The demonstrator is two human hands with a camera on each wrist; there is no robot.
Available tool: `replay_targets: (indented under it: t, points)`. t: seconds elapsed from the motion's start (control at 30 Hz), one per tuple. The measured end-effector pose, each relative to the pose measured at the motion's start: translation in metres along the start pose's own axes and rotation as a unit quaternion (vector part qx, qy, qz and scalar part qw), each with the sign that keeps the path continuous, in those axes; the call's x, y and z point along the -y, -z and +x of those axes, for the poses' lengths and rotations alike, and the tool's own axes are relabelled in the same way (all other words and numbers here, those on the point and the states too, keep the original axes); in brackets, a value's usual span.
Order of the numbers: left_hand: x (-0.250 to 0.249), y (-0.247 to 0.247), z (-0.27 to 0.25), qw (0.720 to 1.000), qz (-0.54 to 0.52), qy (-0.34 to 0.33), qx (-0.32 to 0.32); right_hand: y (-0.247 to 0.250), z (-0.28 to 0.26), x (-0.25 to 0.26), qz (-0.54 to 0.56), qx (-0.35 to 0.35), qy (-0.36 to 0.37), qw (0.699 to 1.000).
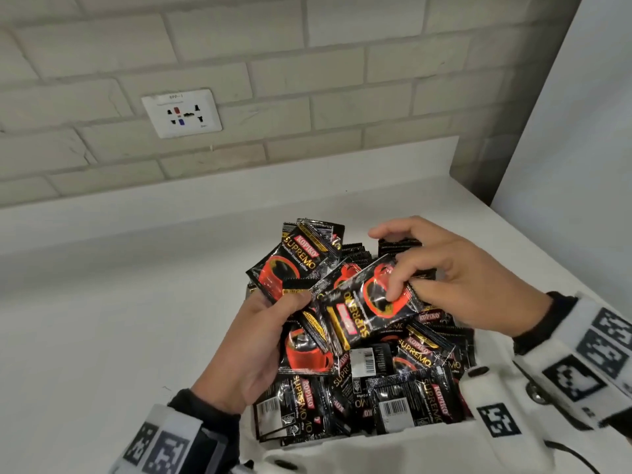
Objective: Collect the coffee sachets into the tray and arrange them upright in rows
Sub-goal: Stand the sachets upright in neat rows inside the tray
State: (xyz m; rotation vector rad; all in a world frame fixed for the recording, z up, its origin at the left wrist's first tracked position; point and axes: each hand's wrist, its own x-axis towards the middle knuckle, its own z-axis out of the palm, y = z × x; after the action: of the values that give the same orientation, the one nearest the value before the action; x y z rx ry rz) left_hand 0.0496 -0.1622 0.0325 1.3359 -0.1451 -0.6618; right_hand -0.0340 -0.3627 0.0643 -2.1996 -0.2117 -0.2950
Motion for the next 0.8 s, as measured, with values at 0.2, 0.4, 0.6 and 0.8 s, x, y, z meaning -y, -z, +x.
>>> replay_targets:
  t: [0.2,0.4,0.6,0.8]
  points:
    - [-0.005,0.006,0.001,0.996,0.036,0.029,0.076,-0.008,0.009,-0.003,0.05,0.082,-0.113,0.989]
    - [0.002,0.006,0.004,0.998,-0.012,0.036,0.055,-0.008,0.006,0.0,0.083,0.095,-0.193,0.973]
    - [0.006,0.003,0.008,0.995,-0.099,0.024,0.02,-0.008,0.003,0.004,0.217,0.045,-0.241,0.945]
    - [0.007,0.001,0.012,0.983,-0.167,-0.021,-0.068,-0.016,0.002,0.007,0.371,-0.174,-0.199,0.89]
